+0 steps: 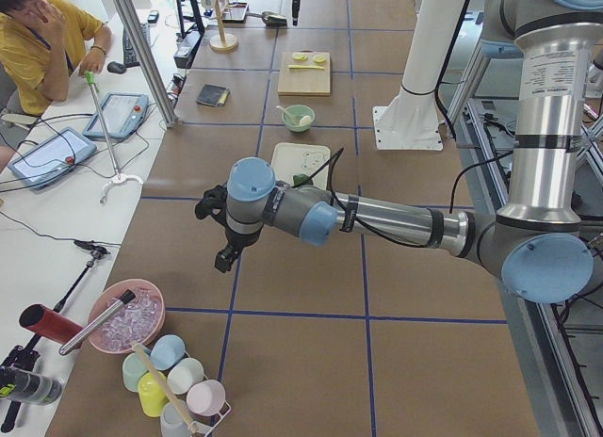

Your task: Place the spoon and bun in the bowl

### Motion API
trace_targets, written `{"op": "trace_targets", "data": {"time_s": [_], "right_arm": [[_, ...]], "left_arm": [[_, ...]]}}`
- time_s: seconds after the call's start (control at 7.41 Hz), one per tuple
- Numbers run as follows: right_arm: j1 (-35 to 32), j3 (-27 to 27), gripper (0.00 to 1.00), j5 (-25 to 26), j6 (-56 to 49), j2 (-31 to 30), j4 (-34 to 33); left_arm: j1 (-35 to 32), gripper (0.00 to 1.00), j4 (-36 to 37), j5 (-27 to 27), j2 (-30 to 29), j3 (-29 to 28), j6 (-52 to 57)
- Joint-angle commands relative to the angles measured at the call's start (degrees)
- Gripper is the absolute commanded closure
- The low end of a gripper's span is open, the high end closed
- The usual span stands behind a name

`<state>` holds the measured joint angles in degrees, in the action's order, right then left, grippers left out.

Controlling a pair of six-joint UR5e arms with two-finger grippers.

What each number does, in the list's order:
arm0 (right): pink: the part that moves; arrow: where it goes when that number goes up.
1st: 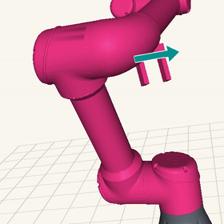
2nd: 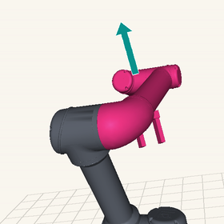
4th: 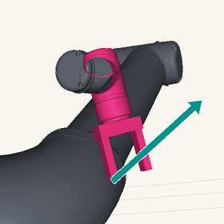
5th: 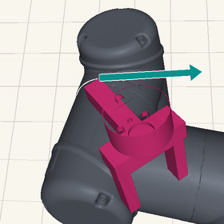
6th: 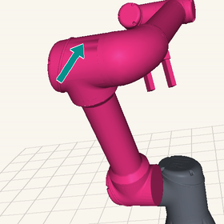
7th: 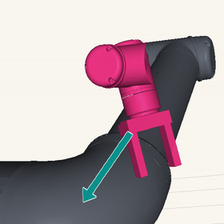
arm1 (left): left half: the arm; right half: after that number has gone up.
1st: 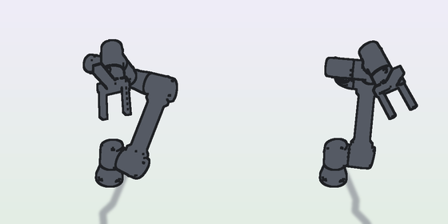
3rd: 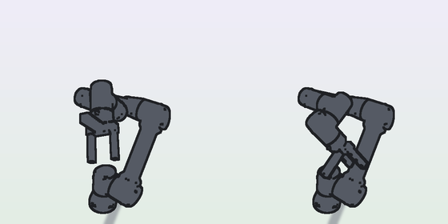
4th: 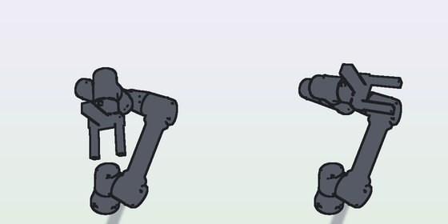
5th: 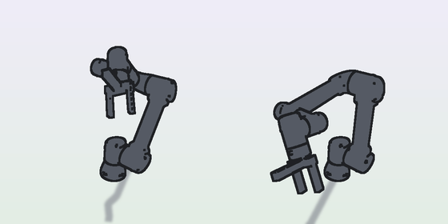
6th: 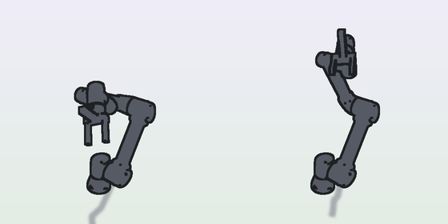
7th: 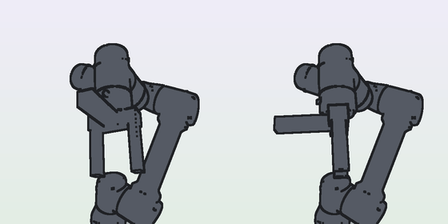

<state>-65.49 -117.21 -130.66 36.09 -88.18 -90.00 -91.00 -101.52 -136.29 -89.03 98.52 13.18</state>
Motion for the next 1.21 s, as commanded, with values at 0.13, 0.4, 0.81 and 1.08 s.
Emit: {"op": "trace_targets", "data": {"time_s": [0.13, 0.4, 0.81, 1.08], "right_arm": [[-15.2, 8.8, 0.0, -4.9, -28.7, -6.9, -0.2], [-20.8, 16.6, 0.0, -6.3, -39.8, -6.6, -0.1], [-21.9, 18.2, 0.0, -7.0, -41.7, -6.2, -0.1], [-21.5, 19.0, 0.0, -6.6, -40.6, -5.0, 0.2]], "left_arm": [[-5.5, 0.0, 6.4, -1.9, 7.3, 1.0, 2.4], [-5.4, 0.0, 6.4, -1.8, 7.5, 0.8, 1.0], [-5.2, 0.0, 5.6, -2.0, 8.8, 0.6, -6.2], [-4.5, 0.0, 6.4, -1.5, 8.6, 0.0, -6.3]]}}
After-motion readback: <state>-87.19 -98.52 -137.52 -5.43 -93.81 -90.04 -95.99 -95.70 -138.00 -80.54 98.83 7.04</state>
